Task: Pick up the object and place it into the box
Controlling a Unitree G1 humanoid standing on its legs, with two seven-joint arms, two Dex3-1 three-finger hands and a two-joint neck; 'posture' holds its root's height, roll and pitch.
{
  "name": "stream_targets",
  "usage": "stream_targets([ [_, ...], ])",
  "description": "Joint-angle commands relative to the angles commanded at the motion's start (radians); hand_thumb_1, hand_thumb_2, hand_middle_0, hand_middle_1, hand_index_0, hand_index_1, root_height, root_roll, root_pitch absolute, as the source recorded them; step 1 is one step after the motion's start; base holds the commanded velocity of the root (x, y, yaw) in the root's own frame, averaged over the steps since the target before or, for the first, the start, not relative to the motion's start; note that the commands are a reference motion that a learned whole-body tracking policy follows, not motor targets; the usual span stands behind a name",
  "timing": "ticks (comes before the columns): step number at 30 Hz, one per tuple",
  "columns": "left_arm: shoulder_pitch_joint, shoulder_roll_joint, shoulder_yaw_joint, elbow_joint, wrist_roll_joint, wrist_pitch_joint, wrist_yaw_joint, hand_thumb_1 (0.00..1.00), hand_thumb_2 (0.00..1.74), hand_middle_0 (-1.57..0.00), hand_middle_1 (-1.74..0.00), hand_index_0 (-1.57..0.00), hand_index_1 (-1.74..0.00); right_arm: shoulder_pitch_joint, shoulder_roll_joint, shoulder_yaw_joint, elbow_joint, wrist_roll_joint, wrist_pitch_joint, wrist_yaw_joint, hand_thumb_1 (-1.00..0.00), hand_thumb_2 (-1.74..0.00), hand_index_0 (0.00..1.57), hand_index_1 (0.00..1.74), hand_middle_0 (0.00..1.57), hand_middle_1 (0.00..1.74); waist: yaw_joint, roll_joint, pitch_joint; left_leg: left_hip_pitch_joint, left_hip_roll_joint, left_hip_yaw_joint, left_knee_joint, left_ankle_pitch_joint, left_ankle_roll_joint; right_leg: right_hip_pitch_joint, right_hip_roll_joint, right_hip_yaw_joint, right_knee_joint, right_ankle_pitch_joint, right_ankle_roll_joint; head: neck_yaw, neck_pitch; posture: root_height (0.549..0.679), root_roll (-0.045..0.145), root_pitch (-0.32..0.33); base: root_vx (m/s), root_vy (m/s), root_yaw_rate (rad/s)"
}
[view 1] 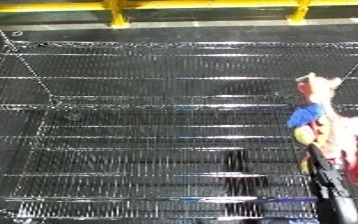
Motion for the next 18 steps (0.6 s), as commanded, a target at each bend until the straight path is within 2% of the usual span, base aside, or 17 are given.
stream_targets([
  [11, 0.004, 0.003, -0.006, 0.001, -0.001, 0.002, -0.007, 1.00, 1.74, -1.57, -1.74, -1.57, -1.74, -0.027, -0.029, 0.008, -0.016, -0.041, 0.007, -0.006, 0.00, 0.00, 0.00, 0.00, 0.00, 0.00, 0.005, -0.001, 0.005, -0.001, 0.003, -0.002, 0.002, 0.002, 0.0005, -0.005, -0.0002, 0.000, 0.006, -0.001, 0.0012, 0.037, -0.033, 0.634, 0.043, -0.164, 0.006, -0.008, 0.000],
  [18, 0.014, 0.011, -0.009, 0.001, -0.024, 0.002, -0.006, 1.00, 1.74, -1.57, -1.74, -1.57, -1.74, -0.074, -0.093, -0.001, -0.021, -0.098, 0.027, -0.022, 0.00, 0.00, 0.00, 0.00, 0.00, 0.00, 0.007, -0.006, 0.007, -0.003, 0.005, -0.001, 0.003, 0.003, -0.0010, -0.012, 0.0005, 0.003, 0.010, 0.002, 0.0012, 0.161, -0.008, 0.634, 0.042, -0.163, 0.014, -0.017, -0.013],
])
